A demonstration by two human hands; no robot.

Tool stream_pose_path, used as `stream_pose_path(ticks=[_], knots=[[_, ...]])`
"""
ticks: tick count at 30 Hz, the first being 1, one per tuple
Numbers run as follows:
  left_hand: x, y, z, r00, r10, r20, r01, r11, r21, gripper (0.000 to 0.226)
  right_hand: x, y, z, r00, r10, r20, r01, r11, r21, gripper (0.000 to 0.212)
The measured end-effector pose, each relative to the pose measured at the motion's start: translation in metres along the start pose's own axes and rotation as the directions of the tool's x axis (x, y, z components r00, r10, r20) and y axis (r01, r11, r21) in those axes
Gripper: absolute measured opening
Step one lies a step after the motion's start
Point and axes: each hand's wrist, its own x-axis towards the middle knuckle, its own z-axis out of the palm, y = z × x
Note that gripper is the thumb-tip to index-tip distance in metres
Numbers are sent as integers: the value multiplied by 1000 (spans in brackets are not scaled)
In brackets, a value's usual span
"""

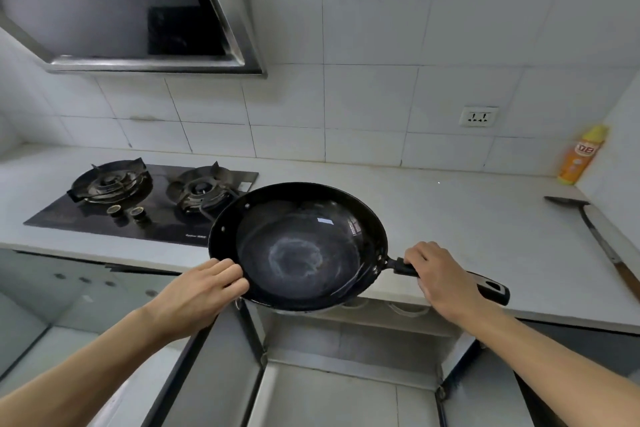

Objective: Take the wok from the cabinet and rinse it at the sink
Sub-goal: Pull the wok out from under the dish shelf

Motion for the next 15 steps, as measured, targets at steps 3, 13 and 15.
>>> stream_pose_path(ticks=[3, 13, 15], knots=[[19, -19, 12, 1000, 9, 8, -9, 999, -35, 33, 23, 17, 13, 1000, -7, 18, 7, 1000, 0, 55], [62, -102, 81, 998, 53, 37, -50, 996, -68, 31, 98, 32, 50, 998, 32, 49, -31, 999, -16, 66], [69, -128, 99, 997, 59, 40, -55, 995, -83, 36, 116, 30, 62, 997, 57, 59, -56, 998, -20, 67]])
